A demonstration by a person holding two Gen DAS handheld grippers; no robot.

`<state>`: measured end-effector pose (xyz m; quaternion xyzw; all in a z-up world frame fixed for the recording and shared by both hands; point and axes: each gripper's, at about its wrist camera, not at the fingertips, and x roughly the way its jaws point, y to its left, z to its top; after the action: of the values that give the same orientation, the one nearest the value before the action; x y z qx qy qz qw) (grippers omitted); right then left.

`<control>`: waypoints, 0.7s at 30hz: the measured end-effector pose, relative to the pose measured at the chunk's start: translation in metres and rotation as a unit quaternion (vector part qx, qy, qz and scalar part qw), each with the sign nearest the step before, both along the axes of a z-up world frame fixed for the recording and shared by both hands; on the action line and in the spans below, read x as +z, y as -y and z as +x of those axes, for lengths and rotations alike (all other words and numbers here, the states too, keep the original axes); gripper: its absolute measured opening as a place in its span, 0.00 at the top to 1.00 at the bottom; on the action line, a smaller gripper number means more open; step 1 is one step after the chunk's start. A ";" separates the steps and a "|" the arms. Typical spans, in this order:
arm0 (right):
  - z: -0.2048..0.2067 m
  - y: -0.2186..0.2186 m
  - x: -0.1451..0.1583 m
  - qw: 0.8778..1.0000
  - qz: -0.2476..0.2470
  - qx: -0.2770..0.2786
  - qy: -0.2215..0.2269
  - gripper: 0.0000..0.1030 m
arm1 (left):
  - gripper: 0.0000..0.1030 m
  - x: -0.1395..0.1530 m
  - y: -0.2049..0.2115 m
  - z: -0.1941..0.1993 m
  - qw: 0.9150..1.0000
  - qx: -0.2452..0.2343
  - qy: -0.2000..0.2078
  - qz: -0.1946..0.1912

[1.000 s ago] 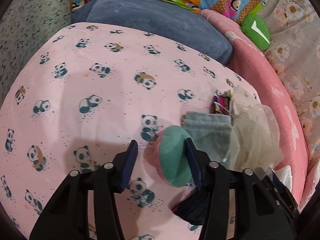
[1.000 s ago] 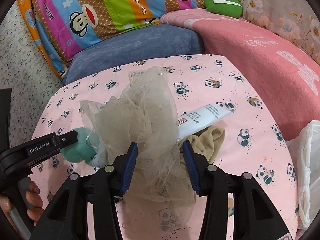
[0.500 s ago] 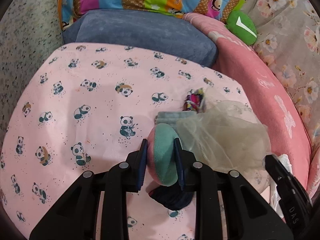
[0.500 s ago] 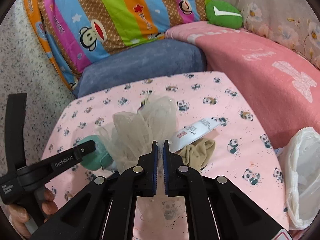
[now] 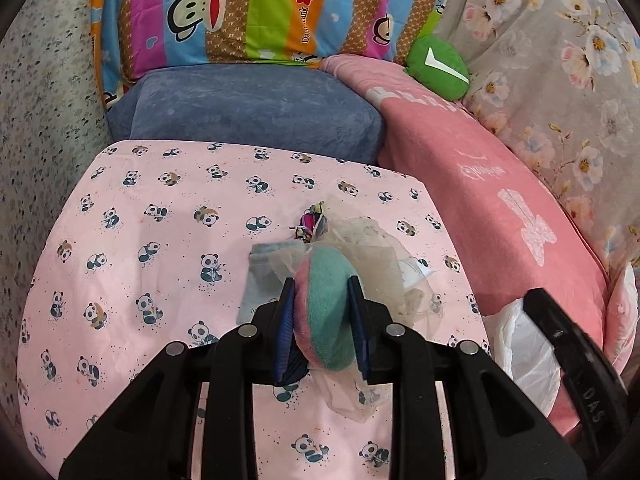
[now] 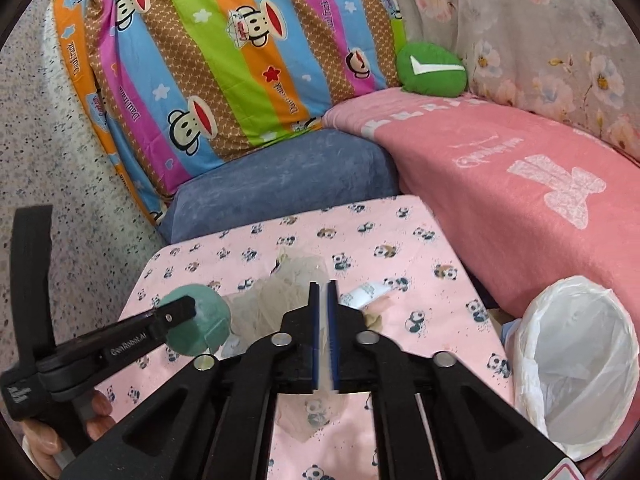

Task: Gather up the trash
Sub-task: 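Carry the sponge and tulle over the bin and open both tools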

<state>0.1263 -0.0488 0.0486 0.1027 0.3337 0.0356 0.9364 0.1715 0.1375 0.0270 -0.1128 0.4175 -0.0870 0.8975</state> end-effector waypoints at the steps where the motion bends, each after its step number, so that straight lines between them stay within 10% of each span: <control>1: 0.001 -0.001 -0.004 1.000 0.001 0.002 -0.006 0.71 | 0.76 0.000 0.000 -0.002 1.000 0.000 0.000 0.004; 3: 0.004 -0.005 -0.014 1.000 -0.002 0.006 -0.015 0.59 | 0.76 -0.002 -0.001 -0.004 1.000 0.002 -0.002 0.008; 13: 0.041 -0.033 -0.080 0.996 0.001 0.029 -0.082 0.59 | 0.76 -0.019 -0.019 -0.004 0.999 0.007 -0.013 0.035; 17: 0.053 -0.036 -0.090 0.994 0.004 0.032 -0.101 0.99 | 0.76 -0.023 -0.022 -0.003 0.999 0.009 -0.014 0.044; 21: 0.049 -0.029 -0.074 0.996 0.010 0.026 -0.083 0.99 | 0.76 -0.023 -0.020 -0.001 0.999 0.007 -0.016 0.044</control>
<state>0.1757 -0.0194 -0.0253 0.1055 0.4122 0.0548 0.9033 0.1703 0.1580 0.0040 -0.0779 0.4341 -0.0603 0.8954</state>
